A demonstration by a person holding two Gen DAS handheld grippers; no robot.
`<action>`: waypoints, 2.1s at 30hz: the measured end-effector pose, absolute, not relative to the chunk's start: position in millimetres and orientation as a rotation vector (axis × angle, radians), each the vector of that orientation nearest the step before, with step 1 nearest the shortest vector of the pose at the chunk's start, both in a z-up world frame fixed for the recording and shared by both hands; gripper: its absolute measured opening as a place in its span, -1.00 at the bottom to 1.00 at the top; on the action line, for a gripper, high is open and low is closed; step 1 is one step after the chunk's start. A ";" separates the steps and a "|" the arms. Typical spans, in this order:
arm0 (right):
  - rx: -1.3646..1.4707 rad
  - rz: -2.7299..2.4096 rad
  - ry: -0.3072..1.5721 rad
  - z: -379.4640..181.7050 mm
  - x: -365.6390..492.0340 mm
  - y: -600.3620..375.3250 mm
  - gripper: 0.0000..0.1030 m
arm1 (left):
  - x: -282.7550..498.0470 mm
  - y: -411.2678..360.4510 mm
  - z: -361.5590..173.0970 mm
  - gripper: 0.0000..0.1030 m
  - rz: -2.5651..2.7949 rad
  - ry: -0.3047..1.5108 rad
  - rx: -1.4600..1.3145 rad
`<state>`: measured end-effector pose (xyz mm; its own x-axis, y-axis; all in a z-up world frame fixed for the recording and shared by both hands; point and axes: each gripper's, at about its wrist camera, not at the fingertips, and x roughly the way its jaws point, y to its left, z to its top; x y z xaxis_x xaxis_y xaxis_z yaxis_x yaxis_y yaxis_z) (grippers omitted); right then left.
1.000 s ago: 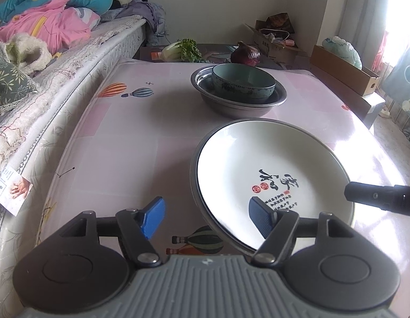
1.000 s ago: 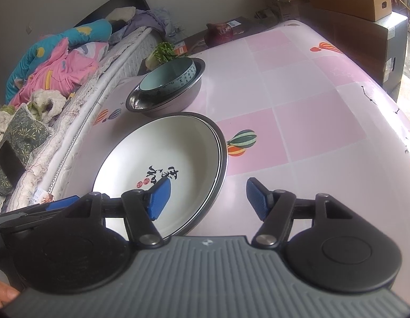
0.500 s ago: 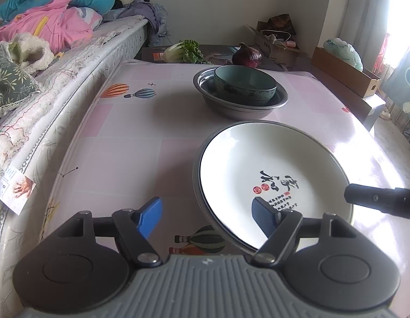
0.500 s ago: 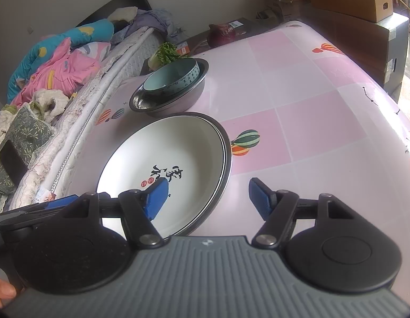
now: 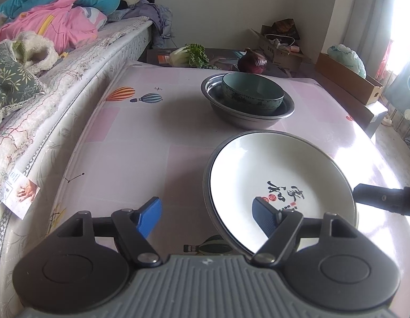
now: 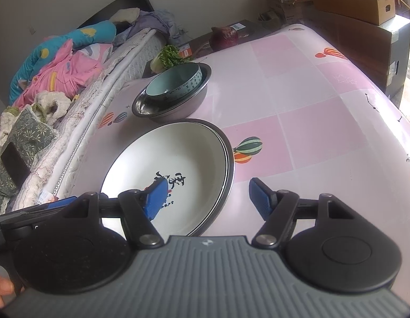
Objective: Organize plates and bowls
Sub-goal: 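Grasp the rim of the steel bowl holding the teal bowl with both tools, then lift the steel bowl with teal bowl and carry it over the plate stack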
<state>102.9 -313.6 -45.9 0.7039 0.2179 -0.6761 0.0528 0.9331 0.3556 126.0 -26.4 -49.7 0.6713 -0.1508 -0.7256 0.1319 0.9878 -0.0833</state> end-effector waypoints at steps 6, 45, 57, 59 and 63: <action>0.370 0.127 0.747 -21.0 124.8 -322.3 0.31 | 147.7 -9.6 -32.3 0.49 -0.156 0.780 -0.065; 0.548 0.215 0.975 -90.7 392.4 -345.9 -0.84 | 351.7 -41.1 -59.5 -0.75 -0.213 0.945 -0.143; 0.530 0.260 1.003 -88.8 369.3 -346.1 -0.85 | 335.6 -38.8 -57.7 -0.75 -0.236 0.977 -0.129; 0.536 0.260 1.000 -89.1 368.5 -346.7 -0.85 | 334.1 -41.6 -57.7 -0.74 -0.232 0.970 -0.109; 0.531 0.258 0.994 -89.0 368.8 -347.0 -0.84 | 335.4 -47.7 -59.0 -0.74 -0.224 0.971 -0.074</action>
